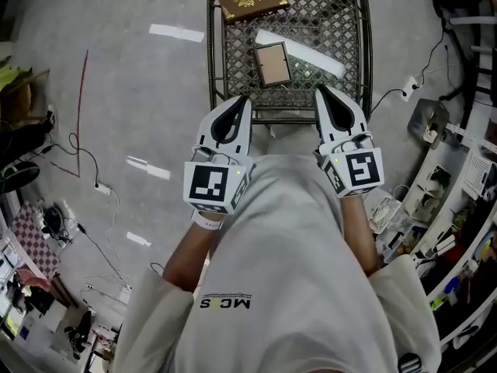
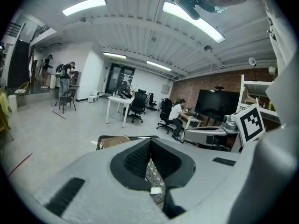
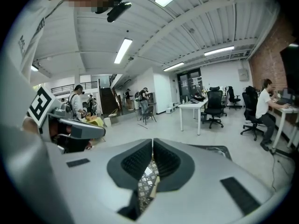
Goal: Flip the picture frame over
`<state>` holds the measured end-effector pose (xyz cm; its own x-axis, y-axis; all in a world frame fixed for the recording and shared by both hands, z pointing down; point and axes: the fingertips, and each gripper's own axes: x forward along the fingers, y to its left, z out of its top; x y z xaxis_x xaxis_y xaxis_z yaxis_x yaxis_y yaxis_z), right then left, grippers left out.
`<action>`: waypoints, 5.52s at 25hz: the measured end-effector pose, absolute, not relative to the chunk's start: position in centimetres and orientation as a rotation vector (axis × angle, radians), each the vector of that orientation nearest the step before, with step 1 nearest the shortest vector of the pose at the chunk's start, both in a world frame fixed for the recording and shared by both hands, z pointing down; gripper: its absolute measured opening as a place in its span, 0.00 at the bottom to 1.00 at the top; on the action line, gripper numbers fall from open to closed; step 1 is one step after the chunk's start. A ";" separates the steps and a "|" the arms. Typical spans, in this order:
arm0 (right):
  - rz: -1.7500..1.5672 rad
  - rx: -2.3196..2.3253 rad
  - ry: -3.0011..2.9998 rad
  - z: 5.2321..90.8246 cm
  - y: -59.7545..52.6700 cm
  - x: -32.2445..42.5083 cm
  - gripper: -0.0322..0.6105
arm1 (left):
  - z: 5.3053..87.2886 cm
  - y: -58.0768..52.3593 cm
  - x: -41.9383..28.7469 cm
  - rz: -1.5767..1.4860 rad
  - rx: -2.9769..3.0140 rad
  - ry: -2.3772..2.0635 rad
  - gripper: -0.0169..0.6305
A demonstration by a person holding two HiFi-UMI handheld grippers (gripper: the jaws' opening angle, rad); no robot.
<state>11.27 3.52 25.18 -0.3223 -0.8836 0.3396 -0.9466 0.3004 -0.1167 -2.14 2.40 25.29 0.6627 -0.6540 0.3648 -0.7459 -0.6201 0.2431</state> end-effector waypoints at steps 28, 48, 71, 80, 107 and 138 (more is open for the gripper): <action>0.683 1.376 -2.290 40.5 -3.1 6.2 0.18 | 36.6 -1.6 -3.9 0.464 2.346 -1.163 0.06; 0.803 1.287 -2.133 51.5 -3.8 3.5 0.20 | 44.4 -2.2 -6.2 0.514 2.208 -1.183 0.06; 0.919 1.311 -1.901 60.4 -3.3 2.8 0.21 | 48.0 -1.0 -8.1 0.500 2.112 -1.229 0.06; 0.775 1.354 -1.793 61.0 -3.1 2.8 0.16 | 47.7 -0.7 -8.7 0.513 2.110 -1.239 0.06; 1.069 1.405 -1.917 59.1 -2.7 3.4 0.13 | 47.1 0.2 -8.1 0.523 2.135 -1.242 0.06; 1.559 1.141 -2.242 54.6 -2.2 2.2 0.13 | 47.1 0.6 -5.2 0.550 2.154 -1.204 0.06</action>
